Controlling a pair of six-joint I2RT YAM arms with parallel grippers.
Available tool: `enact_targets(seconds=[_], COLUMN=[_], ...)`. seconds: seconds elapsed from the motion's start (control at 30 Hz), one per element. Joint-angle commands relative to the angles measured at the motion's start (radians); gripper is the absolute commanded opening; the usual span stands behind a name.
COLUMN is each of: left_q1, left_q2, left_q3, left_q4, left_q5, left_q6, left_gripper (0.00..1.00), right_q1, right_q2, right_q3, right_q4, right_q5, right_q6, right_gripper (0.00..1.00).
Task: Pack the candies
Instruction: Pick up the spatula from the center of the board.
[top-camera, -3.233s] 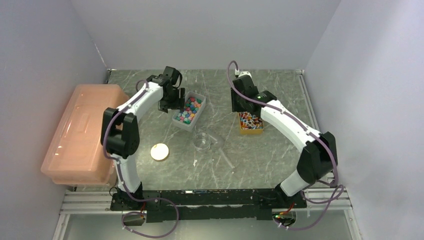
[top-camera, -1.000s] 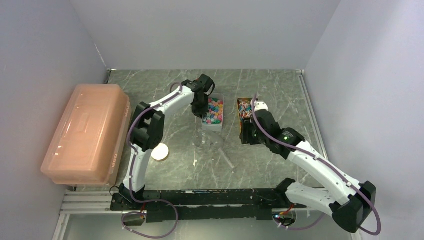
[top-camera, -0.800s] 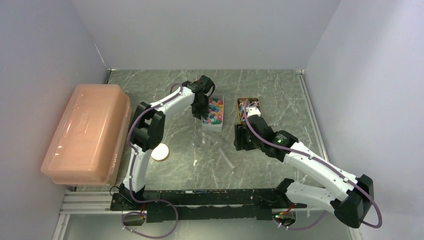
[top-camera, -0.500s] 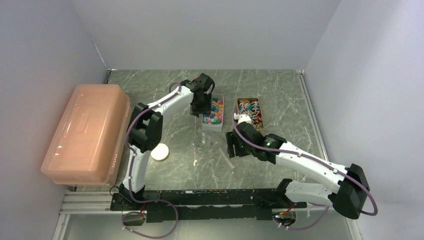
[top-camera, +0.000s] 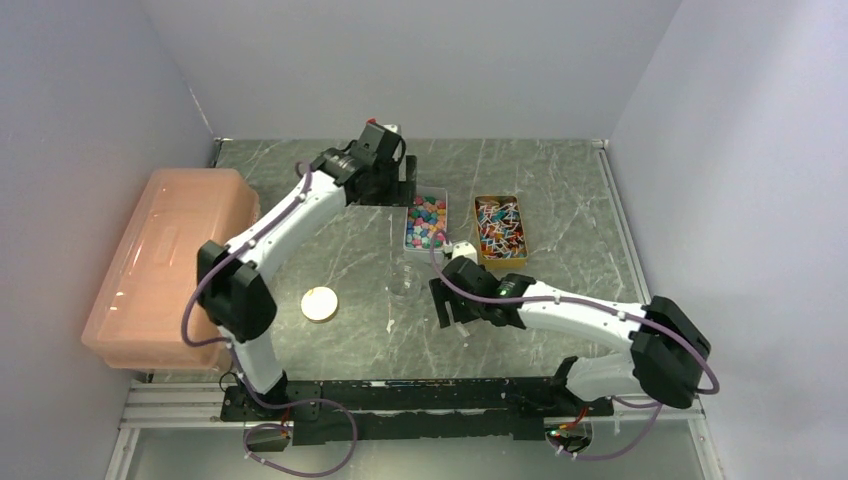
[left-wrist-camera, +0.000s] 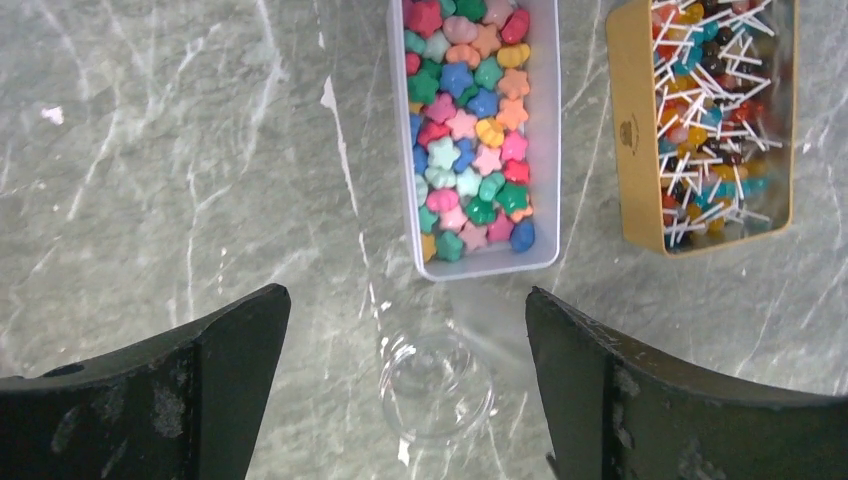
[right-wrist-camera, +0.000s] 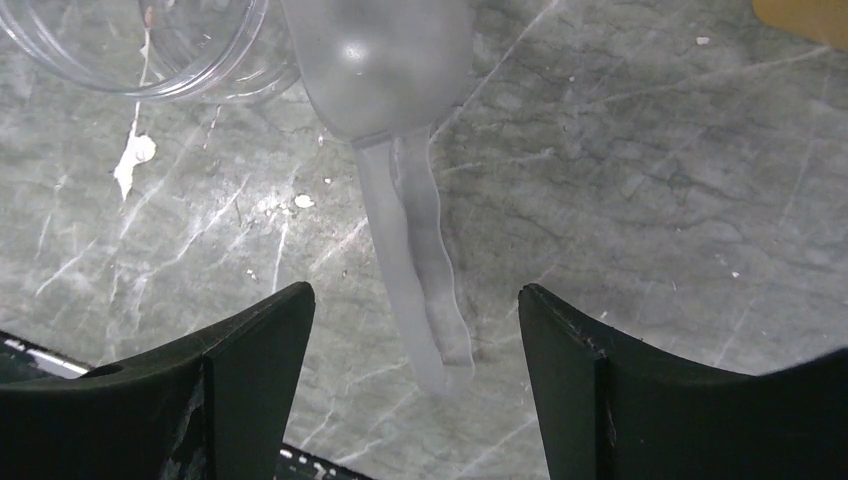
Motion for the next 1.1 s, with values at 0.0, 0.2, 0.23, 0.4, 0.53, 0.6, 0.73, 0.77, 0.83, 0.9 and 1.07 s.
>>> enact_targets(seconds=[0.0,0.2,0.23,0.4,0.53,0.6,0.73,0.77,0.83,0.9,1.07], left_q1=[-0.003,-0.003,-0.003,-0.003,-0.002,-0.003,-0.003,-0.003,-0.003,-0.002,-0.003], left_q2=[-0.12,-0.256,-0.275,-0.361,-0.41,-0.433,-0.485,-0.498,-0.521,-0.538,-0.592], left_q3=[-0.079,-0.205,-0.23,-0.342,-0.393,-0.411,-0.448,-0.456,-0.469,-0.477,-0.524], left_q4=[0.0,0.035,0.043,0.107,0.113,0.112,0.12,0.122,0.118,0.106,0.109], left_q5=[-0.019,0.053,0.056,0.098,0.099,0.094,0.098,0.1,0.102,0.104,0.086], left_q6=[0.062,0.105,0.114,0.146,0.161,0.172,0.182,0.182,0.185,0.188,0.194], left_gripper=[0.94,0.94,0.94,0.94,0.94,0.94,0.94,0.94,0.94,0.94,0.94], right_q1=[0.011,0.033,0.039,0.058,0.069,0.073,0.078,0.079,0.081,0.083,0.089], right_q2=[0.055,0.135,0.146,0.208,0.246,0.261,0.282,0.286,0.291,0.294,0.291], right_q3=[0.013,0.048,0.055,0.097,0.12,0.123,0.128,0.131,0.134,0.137,0.142], right_q4=[0.083,0.082,0.079,0.058,0.043,0.04,0.031,0.031,0.028,0.022,0.003], right_q5=[0.043,0.068,0.08,0.127,0.164,0.176,0.187,0.188,0.188,0.19,0.201], right_q6=[-0.022,-0.043,-0.041,-0.049,-0.041,-0.036,-0.028,-0.027,-0.024,-0.022,-0.016], right_gripper=[0.79,0.74,0.73,0.68,0.65,0.63,0.56,0.55,0.52,0.5,0.38])
